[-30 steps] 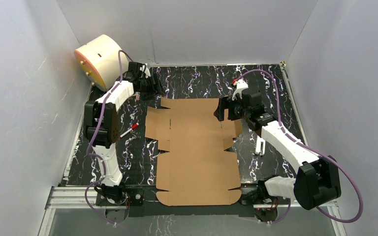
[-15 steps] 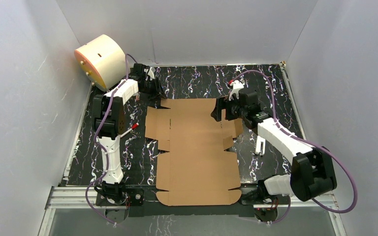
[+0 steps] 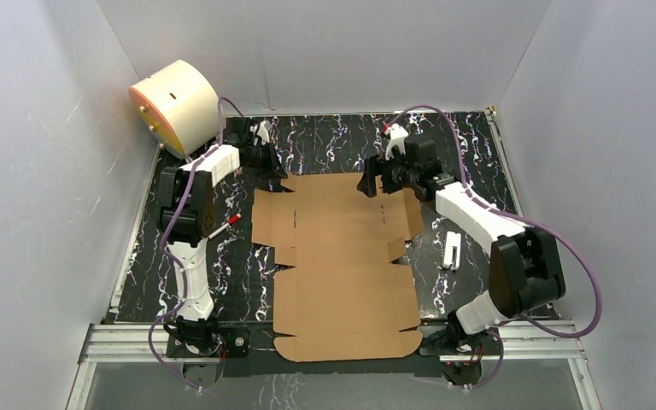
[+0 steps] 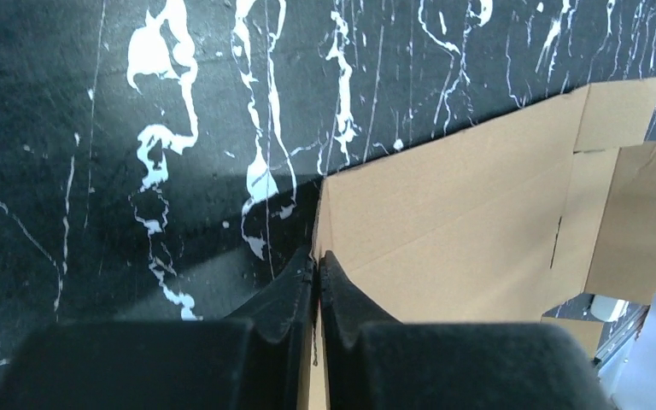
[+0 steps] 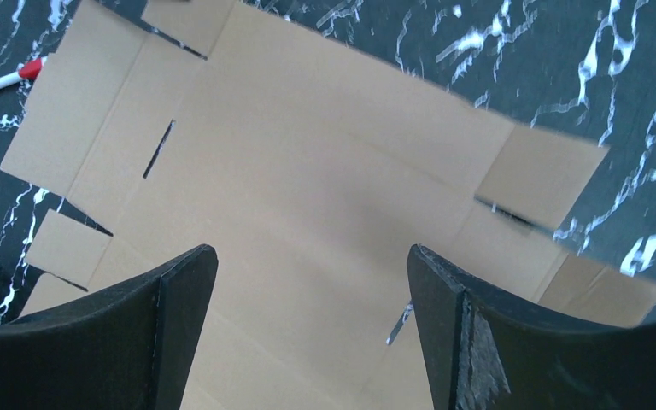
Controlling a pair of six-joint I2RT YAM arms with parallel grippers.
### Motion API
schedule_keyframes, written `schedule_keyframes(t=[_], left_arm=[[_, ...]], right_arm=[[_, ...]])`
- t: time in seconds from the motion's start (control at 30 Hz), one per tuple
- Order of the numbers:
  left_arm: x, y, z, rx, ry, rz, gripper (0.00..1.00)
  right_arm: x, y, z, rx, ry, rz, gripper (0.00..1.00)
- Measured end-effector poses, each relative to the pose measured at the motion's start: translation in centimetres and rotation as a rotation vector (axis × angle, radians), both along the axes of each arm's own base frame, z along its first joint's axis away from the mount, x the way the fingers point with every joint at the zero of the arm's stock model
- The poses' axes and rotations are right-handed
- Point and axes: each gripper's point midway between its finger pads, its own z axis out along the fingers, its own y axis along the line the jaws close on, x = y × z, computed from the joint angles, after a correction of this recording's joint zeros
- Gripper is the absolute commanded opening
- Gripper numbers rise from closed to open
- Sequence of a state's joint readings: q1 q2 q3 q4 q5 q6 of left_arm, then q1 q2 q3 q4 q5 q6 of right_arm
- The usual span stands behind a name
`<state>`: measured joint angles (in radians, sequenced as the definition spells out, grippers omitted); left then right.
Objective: Fold the paper box
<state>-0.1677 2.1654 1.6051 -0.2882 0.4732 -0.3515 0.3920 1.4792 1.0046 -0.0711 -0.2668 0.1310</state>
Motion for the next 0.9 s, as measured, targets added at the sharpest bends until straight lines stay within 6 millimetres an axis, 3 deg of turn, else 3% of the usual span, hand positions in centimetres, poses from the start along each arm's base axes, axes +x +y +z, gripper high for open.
schedule_keyframes(t=[0.23, 0.47, 0.6, 0.9], left_arm=[[-0.7, 0.4, 2.4, 0.012, -0.148, -0.013, 0.0], [-0.1, -0.5, 4.8, 0.04, -0.315, -0.071, 0.0], [-0.1, -0.9, 5.8, 0.051, -0.382, -0.091, 0.0], [-0.5, -1.5, 11.0, 0.029, -0.587, -0.129, 0.0]], right_arm=[[3.6, 2.1, 2.6, -0.033, -0.081, 0.126, 0.94], [5.0, 2.7, 2.0, -0.06, -0.101, 0.264, 0.95], [7.0, 3.1, 2.4, -0.076, -0.131, 0.333, 0.94], [11.5, 3.4, 1.5, -0.129, -0.172, 0.453, 0.9]])
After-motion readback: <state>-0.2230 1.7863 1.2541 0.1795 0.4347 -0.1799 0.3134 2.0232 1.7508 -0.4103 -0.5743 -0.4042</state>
